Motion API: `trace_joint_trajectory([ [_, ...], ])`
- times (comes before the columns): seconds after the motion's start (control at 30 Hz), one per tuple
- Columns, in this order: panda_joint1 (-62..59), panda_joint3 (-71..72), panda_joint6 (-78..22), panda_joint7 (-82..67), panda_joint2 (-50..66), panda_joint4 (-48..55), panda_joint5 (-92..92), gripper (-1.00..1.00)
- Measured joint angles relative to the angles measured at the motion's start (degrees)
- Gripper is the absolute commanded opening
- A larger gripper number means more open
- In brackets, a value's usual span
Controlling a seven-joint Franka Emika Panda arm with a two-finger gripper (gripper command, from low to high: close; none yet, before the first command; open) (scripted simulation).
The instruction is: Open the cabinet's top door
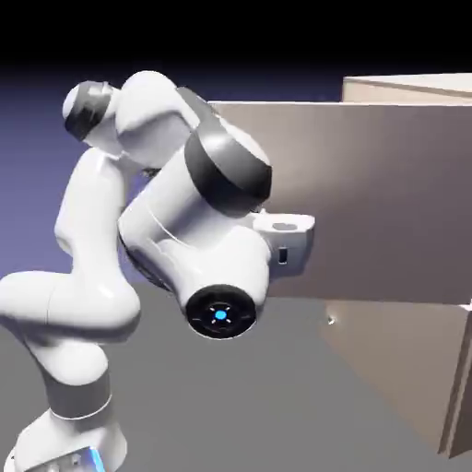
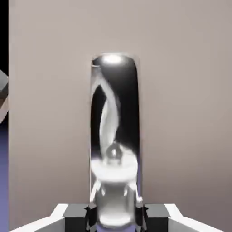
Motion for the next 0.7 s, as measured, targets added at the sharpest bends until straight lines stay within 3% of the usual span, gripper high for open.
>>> trace_joint_trajectory([
  [0.3, -4.56, 8.48, 5.15, -2.77, 18.69, 13.49, -12.35, -1.00],
  [0.7, -1.55, 14.47, 12.89, 6.25, 43.61, 27.51, -23.27, -1.00],
])
